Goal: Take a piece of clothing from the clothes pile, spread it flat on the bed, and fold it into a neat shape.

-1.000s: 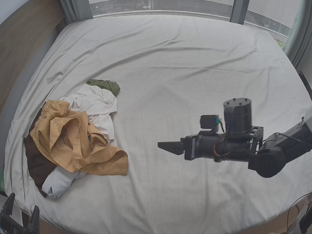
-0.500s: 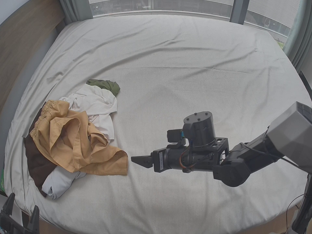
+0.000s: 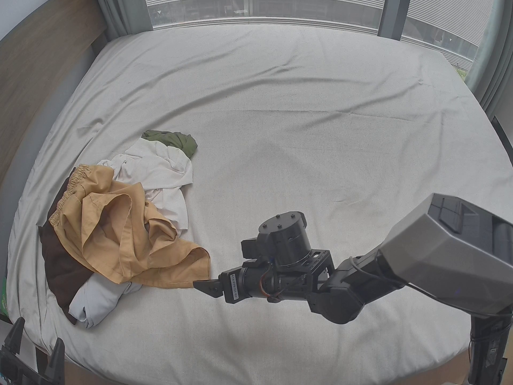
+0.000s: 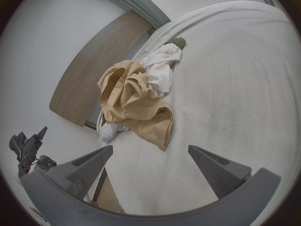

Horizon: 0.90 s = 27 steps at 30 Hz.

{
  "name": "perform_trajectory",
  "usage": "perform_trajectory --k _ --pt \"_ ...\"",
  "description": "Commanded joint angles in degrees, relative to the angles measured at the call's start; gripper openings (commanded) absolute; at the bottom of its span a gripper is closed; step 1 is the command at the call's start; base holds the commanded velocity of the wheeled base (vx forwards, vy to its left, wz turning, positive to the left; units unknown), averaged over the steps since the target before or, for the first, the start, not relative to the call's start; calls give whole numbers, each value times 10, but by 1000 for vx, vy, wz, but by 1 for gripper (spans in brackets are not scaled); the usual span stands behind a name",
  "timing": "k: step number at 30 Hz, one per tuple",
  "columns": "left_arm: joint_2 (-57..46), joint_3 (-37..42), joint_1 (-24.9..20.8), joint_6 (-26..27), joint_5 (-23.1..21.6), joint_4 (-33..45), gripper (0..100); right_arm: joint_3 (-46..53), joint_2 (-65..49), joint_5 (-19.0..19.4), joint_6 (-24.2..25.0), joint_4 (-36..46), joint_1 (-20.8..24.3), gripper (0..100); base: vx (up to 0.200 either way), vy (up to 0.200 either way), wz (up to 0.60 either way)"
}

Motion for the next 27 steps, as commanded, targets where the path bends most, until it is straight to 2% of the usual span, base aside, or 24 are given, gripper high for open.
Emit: perform_trajectory --k 1,13,17,27 --pt "-9 10 0 0 0 0 100 -31 37 -7 -1 1 4 100 0 0 0" --pt "-9 10 0 0 0 0 100 -115 101 -17 4 23 12 100 0 0 0" --pt "-9 10 0 0 1 0 100 -133 117 -33 5 24 23 100 0 0 0" --pt "-9 10 0 0 1 0 100 -172 145 -34 10 23 29 100 0 0 0"
